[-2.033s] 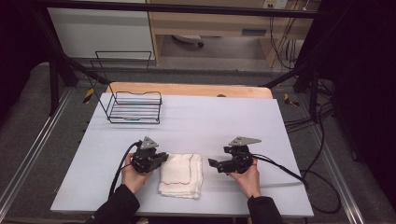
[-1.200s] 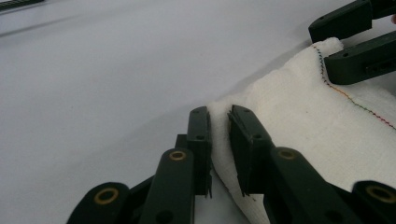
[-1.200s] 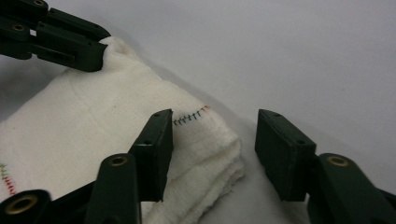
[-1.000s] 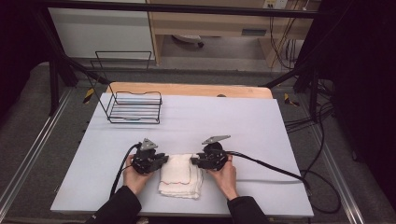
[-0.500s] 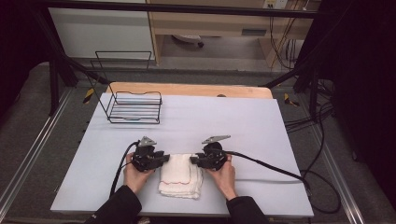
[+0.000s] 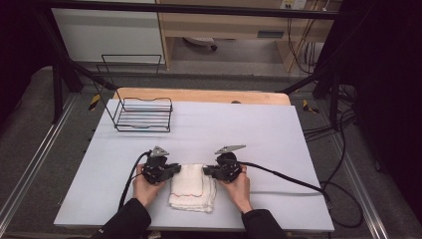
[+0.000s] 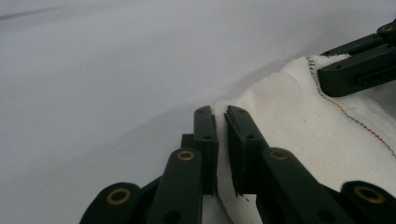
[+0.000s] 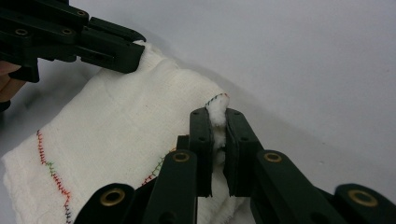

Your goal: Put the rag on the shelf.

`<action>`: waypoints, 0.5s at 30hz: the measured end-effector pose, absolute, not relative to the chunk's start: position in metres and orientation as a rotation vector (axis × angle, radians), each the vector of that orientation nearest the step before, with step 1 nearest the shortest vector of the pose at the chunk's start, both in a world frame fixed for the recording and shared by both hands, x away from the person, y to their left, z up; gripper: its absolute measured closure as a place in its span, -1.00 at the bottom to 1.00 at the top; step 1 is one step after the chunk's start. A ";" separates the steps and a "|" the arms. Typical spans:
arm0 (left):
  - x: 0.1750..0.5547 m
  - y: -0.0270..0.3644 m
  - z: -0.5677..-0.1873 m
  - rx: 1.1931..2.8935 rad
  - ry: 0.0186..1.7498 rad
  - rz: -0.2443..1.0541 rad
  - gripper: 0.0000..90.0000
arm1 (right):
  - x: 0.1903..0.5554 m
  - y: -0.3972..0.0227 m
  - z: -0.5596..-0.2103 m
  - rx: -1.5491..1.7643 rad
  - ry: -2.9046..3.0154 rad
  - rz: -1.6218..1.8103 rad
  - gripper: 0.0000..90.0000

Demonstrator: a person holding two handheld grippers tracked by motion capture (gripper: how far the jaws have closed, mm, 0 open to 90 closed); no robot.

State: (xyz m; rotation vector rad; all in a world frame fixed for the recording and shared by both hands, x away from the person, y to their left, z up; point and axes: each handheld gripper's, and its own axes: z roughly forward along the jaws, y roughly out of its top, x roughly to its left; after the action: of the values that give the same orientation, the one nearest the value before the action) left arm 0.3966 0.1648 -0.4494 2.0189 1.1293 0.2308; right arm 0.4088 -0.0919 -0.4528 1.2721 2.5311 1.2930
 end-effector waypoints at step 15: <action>0.380 0.175 -0.419 1.879 1.012 0.289 0.85 | 0.393 -0.105 -0.419 1.141 2.436 1.466 0.86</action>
State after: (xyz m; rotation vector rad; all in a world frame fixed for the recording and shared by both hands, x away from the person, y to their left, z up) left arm 0.3805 0.1752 -0.4186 1.8789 1.0119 0.2886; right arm 0.3933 -0.1049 -0.4187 1.1414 2.4358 1.4657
